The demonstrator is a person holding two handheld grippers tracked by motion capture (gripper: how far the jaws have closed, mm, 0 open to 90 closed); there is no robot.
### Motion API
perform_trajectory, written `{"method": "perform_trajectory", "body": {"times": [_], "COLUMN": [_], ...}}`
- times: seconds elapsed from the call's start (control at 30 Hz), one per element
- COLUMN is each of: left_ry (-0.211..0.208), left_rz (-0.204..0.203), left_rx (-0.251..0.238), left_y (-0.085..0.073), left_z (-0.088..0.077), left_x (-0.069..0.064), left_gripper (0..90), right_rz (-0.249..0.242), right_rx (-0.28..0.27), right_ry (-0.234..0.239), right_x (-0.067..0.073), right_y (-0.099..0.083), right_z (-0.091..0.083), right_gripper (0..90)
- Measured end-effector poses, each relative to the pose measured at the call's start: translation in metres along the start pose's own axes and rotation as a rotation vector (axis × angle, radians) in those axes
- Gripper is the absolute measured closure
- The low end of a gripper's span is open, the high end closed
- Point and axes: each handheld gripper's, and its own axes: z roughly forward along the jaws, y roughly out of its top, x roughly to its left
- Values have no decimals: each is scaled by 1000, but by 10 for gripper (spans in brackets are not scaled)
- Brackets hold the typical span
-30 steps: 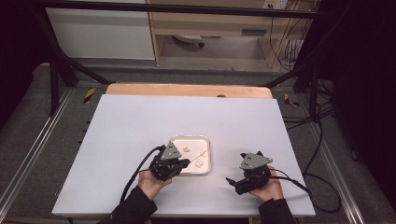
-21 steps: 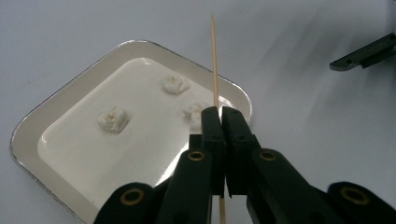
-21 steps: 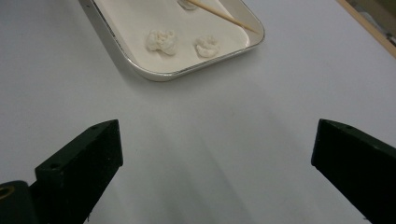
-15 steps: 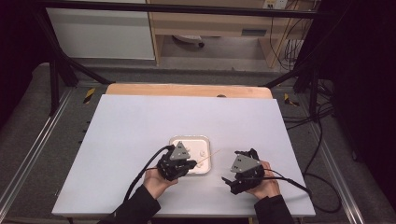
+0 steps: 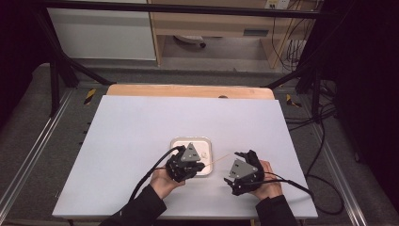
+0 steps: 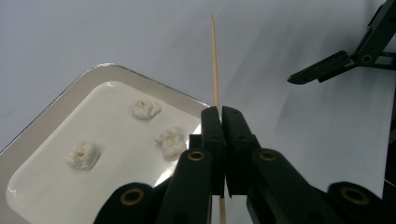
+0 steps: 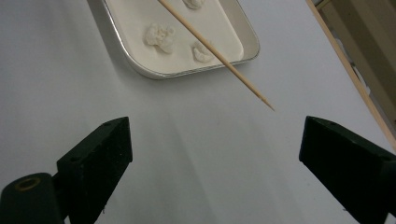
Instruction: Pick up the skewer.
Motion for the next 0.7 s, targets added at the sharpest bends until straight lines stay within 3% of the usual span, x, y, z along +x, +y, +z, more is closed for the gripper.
{"method": "perform_trajectory", "body": {"times": [0.37,0.7], "left_ry": [-27,-43], "left_rz": [33,73], "left_rx": [37,60], "left_y": [11,18], "left_z": [9,16], "left_x": [-6,-12], "left_gripper": [886,885], "right_rz": [-129,-265], "right_rx": [4,2], "right_ry": [-31,-60], "right_x": [6,11], "right_y": [1,0], "right_z": [2,2], "right_gripper": [244,425]}}
